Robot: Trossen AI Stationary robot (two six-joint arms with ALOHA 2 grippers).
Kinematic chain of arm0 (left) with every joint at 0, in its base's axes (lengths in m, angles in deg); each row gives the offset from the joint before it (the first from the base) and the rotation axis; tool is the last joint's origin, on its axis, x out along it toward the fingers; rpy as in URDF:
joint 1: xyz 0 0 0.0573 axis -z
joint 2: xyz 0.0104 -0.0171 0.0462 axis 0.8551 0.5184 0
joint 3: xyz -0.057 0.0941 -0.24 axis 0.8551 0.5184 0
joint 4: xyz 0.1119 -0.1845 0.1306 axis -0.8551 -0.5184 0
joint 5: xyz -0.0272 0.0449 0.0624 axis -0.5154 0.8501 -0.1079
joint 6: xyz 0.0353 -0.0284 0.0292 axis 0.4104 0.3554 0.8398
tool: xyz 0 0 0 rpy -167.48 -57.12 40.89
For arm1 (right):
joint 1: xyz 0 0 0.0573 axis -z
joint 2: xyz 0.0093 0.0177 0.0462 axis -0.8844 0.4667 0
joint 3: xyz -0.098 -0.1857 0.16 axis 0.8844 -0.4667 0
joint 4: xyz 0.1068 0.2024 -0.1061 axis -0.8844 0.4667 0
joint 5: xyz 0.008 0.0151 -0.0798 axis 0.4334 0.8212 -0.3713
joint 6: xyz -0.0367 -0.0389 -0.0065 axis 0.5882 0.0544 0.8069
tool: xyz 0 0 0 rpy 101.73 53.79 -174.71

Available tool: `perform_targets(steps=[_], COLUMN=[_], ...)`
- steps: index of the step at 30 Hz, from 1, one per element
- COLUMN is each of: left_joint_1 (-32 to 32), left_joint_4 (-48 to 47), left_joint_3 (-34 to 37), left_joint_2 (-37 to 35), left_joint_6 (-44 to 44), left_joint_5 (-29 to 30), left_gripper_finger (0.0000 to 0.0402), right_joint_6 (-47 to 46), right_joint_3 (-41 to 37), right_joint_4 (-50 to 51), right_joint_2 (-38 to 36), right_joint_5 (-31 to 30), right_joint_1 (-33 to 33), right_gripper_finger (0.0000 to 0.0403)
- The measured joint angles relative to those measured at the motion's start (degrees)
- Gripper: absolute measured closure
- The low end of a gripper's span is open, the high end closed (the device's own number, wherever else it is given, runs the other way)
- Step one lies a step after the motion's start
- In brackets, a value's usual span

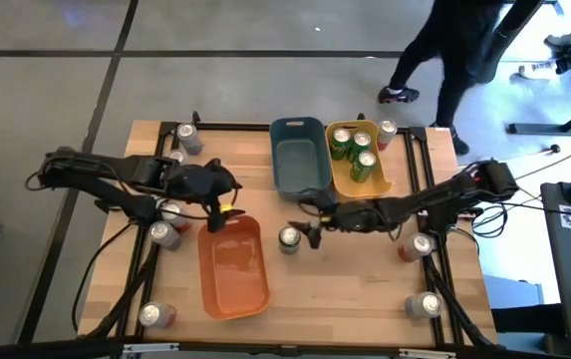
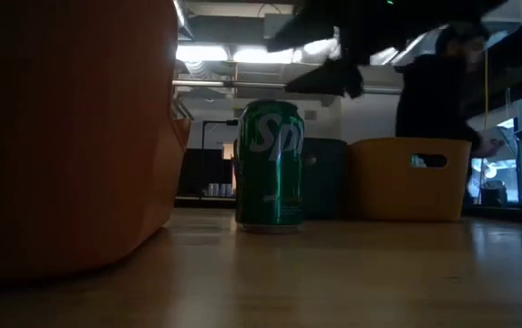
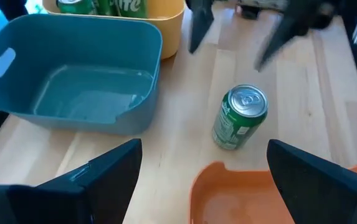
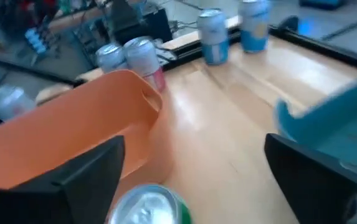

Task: Sort soda cans
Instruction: Put the green soda can into the yellow bin

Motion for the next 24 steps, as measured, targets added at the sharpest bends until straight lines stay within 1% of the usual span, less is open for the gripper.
perform_targets(steps=[2,4,6,9,13,16,20,21,24], left_joint_1=[0.04,0.16,0.46,1.0,1.53,1.62,1.64,1.64,1.62], left_joint_4=[0.07,0.45,0.62,1.06,1.15,1.18,1.32,1.2,1.24], left_joint_3=[0.96,1.73,2.13,2.14,2.14,2.14,2.48,2.71,3.06], left_joint_2=[-1.18,-1.86,-1.87,-1.59,-1.16,-1.06,-1.05,-1.05,-1.06], left_joint_6=[-1.18,-1.46,-1.38,-1.2,-0.9,-0.91,-1.02,-1.09,-1.4], left_joint_5=[0.01,-0.01,-0.03,-0.08,-0.14,-0.14,-0.12,-0.12,-0.12], left_gripper_finger=[0.0068,0.0068,0.0068,0.0068,0.0068,0.0068,0.0068,0.0068,0.0068], right_joint_6=[2.66,4.66,4.74,4.23,4.23,4.97,7.73,8.45,9.35], right_joint_3=[2.85,4.9,6.23,6.78,6.73,6.58,6.56,6.56,6.54], right_joint_4=[2.35,4.73,6.53,8.26,11.3,10.81,7.56,6.83,5.67], right_joint_2=[1.74,3.0,3.85,4.58,4.76,5.99,8.85,9.5,10.64], right_joint_5=[2.63,5.37,7.37,7.94,7.91,8.02,9.06,8.74,5.06], right_joint_1=[-0.07,-0.12,-0.1,-0.1,-0.12,-0.12,-1.3,-1.74,-2.61], right_gripper_finger=[0.0016,0.0033,0.0049,0.0066,0.0076,0.0077,0.0077,0.0077,0.0078])
